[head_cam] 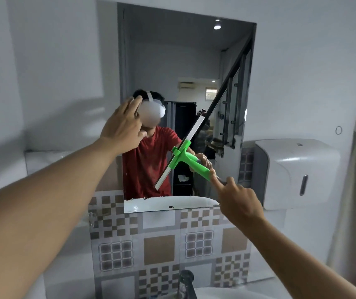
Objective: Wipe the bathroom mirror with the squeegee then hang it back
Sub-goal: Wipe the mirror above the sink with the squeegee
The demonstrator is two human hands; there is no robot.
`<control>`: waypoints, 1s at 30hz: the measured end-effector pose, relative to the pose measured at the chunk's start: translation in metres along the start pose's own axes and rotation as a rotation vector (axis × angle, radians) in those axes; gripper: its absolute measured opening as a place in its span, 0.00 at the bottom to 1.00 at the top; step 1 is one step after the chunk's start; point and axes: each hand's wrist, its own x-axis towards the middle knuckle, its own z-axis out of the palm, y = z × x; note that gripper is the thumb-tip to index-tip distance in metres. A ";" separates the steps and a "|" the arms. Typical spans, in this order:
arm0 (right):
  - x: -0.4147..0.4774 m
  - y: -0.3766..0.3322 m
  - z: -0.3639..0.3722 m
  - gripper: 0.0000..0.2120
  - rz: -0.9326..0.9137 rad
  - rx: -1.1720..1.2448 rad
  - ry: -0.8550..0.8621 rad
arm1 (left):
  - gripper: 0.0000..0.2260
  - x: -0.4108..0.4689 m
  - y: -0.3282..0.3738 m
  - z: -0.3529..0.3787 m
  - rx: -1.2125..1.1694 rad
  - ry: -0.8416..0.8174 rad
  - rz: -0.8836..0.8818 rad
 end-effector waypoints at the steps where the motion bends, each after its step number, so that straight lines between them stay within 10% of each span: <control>1: -0.003 0.004 0.002 0.32 0.017 0.010 -0.010 | 0.28 -0.001 0.003 0.001 -0.009 0.011 -0.007; 30: -0.078 -0.026 0.053 0.32 0.504 0.479 -0.118 | 0.30 -0.006 0.014 0.012 -0.144 0.030 -0.039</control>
